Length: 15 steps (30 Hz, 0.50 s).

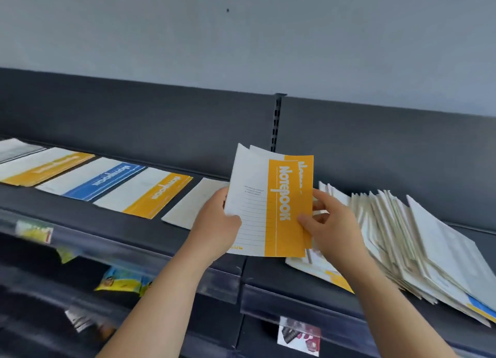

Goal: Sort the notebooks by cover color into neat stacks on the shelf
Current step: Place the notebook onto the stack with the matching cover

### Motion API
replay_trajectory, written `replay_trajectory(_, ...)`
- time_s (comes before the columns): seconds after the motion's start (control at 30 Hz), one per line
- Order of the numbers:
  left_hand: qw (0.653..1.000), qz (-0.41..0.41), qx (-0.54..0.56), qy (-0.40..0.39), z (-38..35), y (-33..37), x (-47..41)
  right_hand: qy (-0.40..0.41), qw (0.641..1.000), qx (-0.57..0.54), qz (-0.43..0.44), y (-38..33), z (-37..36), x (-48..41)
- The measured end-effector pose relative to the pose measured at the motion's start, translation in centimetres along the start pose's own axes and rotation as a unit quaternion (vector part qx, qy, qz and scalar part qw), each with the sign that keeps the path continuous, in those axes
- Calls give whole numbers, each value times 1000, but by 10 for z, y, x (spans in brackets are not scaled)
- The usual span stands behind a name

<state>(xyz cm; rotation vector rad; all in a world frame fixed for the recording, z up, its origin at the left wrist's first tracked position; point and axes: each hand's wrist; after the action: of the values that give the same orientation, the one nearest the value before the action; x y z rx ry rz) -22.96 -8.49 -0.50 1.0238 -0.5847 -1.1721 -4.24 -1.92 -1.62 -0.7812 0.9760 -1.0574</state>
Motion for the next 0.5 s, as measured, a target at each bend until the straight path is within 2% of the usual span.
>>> replay_trajectory(0.27, 995, -1, -17, 95, 143, -66, 0, -54, 998, -34, 19, -60, -146, -4)
replay_trajectory(0.5, 994, 18, -15, 105, 251, -125, -7, -73, 997, -35, 14, -105, -265, -3)
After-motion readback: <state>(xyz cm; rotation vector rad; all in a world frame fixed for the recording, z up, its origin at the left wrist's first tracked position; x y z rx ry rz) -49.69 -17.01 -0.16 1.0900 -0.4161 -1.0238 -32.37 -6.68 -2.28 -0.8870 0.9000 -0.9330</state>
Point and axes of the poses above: each hand's wrist, its own x-axis away from the middle knuckle, its own z-axis out of the back of the hand, y = z × x, and after that the axes turned 4 degrees about -x, right-handed
